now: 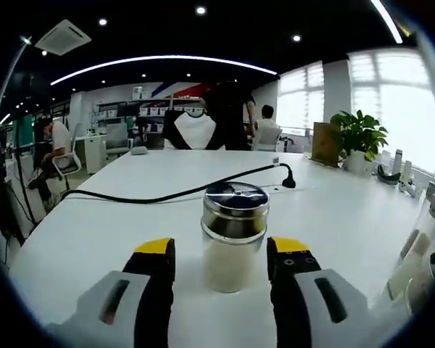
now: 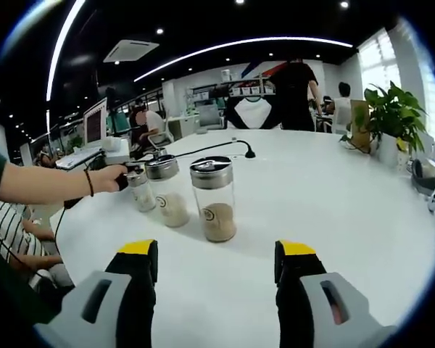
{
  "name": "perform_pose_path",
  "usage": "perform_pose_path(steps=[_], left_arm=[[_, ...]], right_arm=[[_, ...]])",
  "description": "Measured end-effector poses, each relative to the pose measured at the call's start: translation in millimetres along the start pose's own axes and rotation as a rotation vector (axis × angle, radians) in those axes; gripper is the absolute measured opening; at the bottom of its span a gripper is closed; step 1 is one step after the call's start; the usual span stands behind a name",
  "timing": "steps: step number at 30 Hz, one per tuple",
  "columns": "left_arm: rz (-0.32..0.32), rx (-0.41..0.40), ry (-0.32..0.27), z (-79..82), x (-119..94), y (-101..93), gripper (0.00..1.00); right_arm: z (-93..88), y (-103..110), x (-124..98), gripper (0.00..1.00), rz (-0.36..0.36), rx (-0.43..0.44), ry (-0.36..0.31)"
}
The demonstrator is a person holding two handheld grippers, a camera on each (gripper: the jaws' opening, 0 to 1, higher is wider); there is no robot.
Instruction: Rotate the seasoning bottle until the label or dispensing opening points toward the visible target arrow and the bottle remains upright within the marked orientation range
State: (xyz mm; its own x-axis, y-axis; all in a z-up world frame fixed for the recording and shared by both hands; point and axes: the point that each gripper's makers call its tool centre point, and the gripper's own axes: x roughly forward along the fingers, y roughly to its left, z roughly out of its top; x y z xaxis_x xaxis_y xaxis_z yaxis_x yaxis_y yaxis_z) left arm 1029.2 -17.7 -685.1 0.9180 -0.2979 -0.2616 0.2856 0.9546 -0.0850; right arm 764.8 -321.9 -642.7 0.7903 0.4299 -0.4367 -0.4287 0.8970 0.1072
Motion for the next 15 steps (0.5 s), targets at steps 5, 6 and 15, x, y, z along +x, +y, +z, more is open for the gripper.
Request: perform_pose_path(steps=[5, 6, 15], left_arm=[[-0.002, -0.008, 0.003, 1.2, 6, -0.2, 0.53], [-0.004, -0.003, 0.003, 1.8, 7, -0.9, 0.52], [-0.037, 0.016, -0.015, 4.2, 14, -8.6, 0.37]], right_arm=[[-1.5, -1, 0, 0.65, -0.002, 0.003, 0.004], [-1.9, -2, 1, 0.65, -0.001, 0.003, 0.005], [-4.5, -5, 1, 0.65, -0.009, 0.013, 0.013]])
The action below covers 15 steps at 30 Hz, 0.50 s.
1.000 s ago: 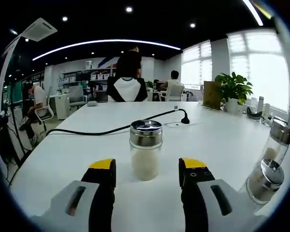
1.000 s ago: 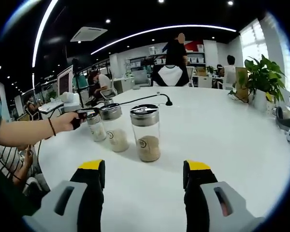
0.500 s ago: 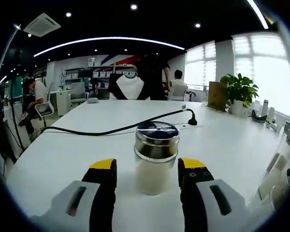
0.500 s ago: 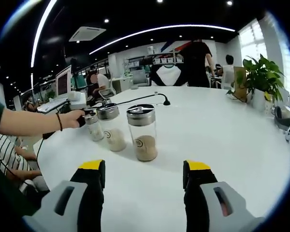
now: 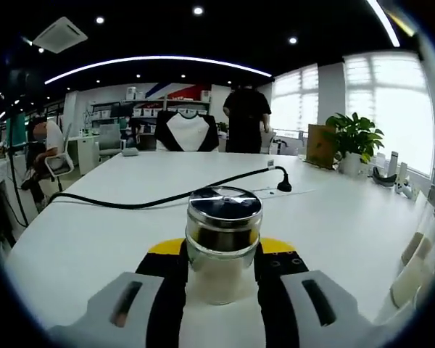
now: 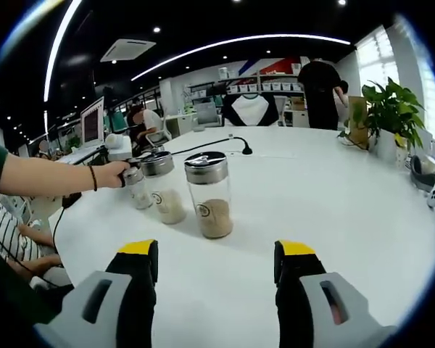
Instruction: Rotate the seasoning bottle until the label or dispensing opening points toward the visible target arrow and the bottle remains upright within the marked orientation range
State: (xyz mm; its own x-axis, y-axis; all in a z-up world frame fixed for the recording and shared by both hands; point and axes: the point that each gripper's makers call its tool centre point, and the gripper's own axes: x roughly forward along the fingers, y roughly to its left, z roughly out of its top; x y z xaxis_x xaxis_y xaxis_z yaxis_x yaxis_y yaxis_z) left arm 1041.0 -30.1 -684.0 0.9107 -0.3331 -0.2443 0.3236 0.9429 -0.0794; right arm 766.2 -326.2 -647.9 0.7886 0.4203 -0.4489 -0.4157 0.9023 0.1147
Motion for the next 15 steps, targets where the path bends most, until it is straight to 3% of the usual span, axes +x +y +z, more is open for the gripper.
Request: perform_pose_path(steps=[15], left_arm=[[0.018, 0.023, 0.017, -2.5, -2.3, 3.9, 0.36]], right_arm=[[-1.5, -0.2, -1.0, 0.64, 0.0, 0.01, 0.0]])
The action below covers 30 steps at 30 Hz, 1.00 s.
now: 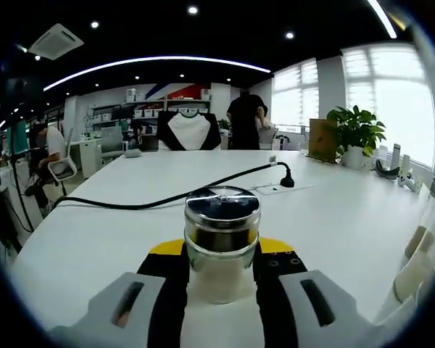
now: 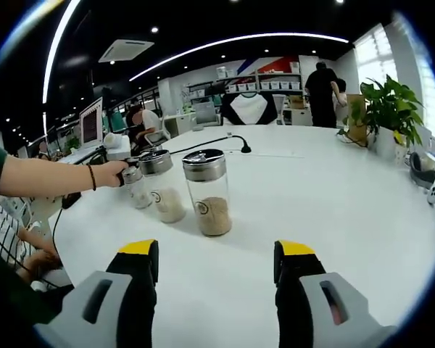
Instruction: Rotate the seasoning bottle until the label or dispensing opening points toward the visible target arrow and the bottle remains upright within the marked orientation range
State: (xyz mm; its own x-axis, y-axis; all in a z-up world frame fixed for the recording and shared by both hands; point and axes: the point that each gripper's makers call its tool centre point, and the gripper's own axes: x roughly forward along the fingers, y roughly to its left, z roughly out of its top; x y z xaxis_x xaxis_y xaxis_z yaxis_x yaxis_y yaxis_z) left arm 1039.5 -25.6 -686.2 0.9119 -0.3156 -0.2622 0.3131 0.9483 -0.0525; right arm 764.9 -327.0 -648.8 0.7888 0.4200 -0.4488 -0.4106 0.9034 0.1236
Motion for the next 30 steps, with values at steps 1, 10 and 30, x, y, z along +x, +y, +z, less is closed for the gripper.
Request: perform_pose_path(steps=[1, 10, 30], left_arm=[[-0.001, 0.005, -0.002, -0.5, 0, -0.1, 0.36], [0.005, 0.0, -0.001, -2.3, -12, 1.0, 0.36], [0.009, 0.02, 0.012, -14.1, -56, -11.5, 0.36]], right_arm=[[0.9, 0, 0, 0.64, 0.0, 0.0, -0.003], [0.0, -1, -2, 0.63, 0.0, 0.024, -0.012], [2.0, 2, 0, 0.63, 0.009, 0.011, -0.015]])
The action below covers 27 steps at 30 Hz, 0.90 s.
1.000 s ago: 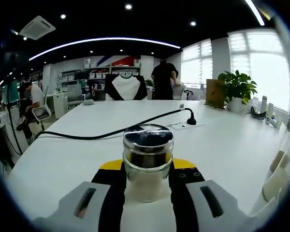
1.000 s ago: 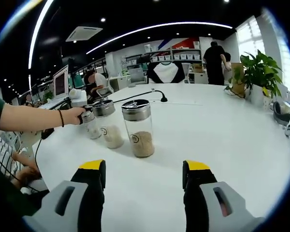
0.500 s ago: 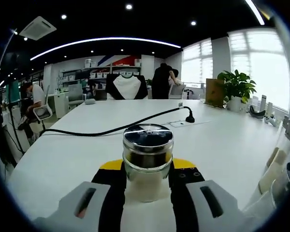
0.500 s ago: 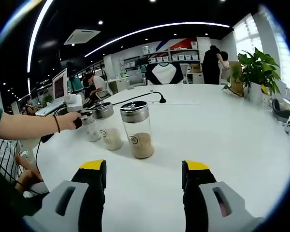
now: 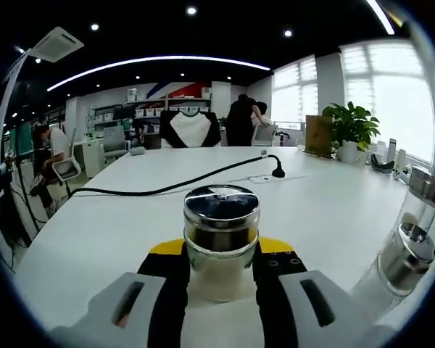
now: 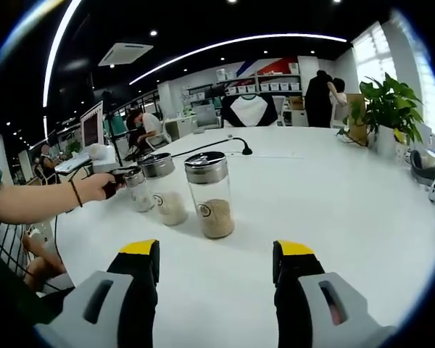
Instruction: Rotate the seasoning bottle until the label or dispensing opening points toward the visible target arrow and the bottle remains upright within the marked orientation range
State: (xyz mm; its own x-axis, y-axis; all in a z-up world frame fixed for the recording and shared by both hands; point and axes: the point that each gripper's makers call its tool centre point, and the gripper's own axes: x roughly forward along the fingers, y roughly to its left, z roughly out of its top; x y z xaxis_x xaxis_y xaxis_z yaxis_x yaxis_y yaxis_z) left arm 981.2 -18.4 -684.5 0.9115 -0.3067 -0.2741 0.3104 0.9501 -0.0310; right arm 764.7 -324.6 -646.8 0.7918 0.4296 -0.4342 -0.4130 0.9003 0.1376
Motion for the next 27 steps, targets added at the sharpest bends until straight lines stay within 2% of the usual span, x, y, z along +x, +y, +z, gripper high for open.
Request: perform_pose_path(steps=[12, 27], left_arm=[[0.0, -0.007, 0.003, -12.9, -35, -12.1, 0.36], [0.011, -0.029, -0.015, -18.6, -78, -15.5, 0.36]], right_arm=[[2.0, 5, -1, 0.63, 0.006, -0.004, -0.003], [2.6, 9, -6, 0.63, 0.005, -0.011, -0.01]])
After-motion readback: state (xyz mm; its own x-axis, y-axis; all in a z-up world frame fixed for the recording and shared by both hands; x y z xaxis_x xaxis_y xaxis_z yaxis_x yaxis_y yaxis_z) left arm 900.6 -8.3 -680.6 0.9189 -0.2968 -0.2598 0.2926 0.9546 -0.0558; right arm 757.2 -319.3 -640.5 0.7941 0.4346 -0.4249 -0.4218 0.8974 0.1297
